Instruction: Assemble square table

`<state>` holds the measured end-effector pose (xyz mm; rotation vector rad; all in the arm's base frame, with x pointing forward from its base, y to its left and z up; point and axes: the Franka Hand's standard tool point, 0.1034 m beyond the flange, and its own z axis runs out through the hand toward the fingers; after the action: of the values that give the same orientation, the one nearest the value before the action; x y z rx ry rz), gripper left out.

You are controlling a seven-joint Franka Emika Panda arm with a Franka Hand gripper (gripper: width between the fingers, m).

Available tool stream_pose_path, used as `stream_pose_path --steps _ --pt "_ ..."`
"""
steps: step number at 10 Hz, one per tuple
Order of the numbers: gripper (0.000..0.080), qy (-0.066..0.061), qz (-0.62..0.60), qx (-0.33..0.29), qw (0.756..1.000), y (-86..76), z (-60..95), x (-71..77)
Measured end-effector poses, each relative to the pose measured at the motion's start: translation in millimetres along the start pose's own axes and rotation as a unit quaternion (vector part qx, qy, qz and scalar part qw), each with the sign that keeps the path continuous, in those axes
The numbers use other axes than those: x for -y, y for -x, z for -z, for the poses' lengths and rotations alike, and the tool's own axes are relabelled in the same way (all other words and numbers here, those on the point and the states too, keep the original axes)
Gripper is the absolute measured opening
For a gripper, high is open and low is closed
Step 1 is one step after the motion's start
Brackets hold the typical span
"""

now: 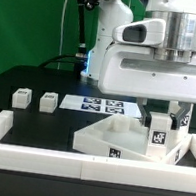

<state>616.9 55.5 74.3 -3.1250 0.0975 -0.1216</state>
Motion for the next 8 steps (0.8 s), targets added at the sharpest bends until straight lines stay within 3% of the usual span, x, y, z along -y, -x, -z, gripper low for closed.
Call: stream_pose_path --steps 3,8 --pt "0.0292 -0.002 -0.182 -0.014 0.983 0.7 -0.4 7.3" --pt "0.0292 -0.003 -0.278 -0.015 0.961 1.1 -0.7 6.7"
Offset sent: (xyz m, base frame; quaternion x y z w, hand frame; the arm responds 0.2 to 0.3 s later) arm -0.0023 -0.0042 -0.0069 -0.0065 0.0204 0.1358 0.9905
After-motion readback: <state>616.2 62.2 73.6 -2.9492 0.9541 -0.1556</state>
